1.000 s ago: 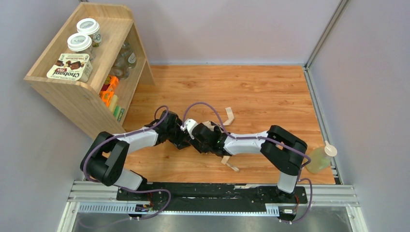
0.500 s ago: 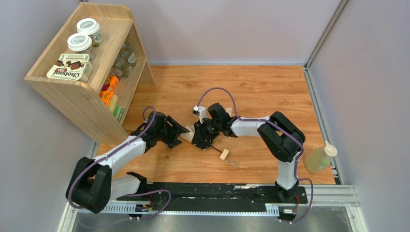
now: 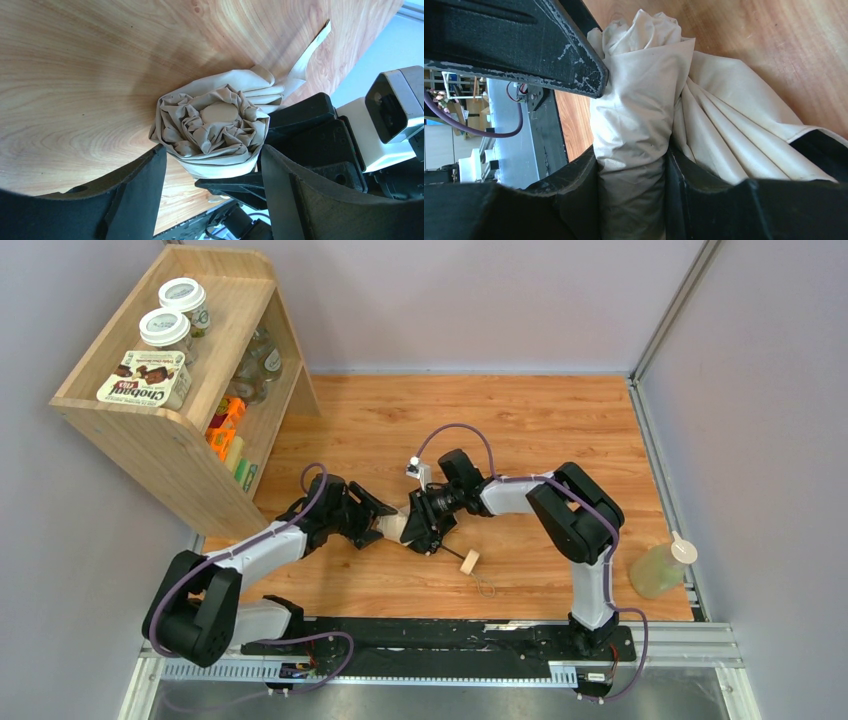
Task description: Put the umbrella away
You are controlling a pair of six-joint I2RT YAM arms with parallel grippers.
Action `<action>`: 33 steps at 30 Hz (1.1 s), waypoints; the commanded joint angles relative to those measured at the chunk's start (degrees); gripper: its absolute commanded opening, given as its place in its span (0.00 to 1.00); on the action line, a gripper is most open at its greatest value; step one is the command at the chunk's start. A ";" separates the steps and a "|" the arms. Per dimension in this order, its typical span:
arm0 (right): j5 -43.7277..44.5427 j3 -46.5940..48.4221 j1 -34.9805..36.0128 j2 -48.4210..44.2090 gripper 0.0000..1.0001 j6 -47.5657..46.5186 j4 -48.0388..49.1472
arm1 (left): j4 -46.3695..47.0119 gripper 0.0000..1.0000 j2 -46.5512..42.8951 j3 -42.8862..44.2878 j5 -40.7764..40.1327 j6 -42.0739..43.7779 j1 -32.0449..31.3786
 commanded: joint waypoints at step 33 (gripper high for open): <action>20.77 4.69 3.98 -8.20 0.45 -1.51 -26.65 | -6.36 0.00 16.85 -5.19 -14.85 -2.59 -8.22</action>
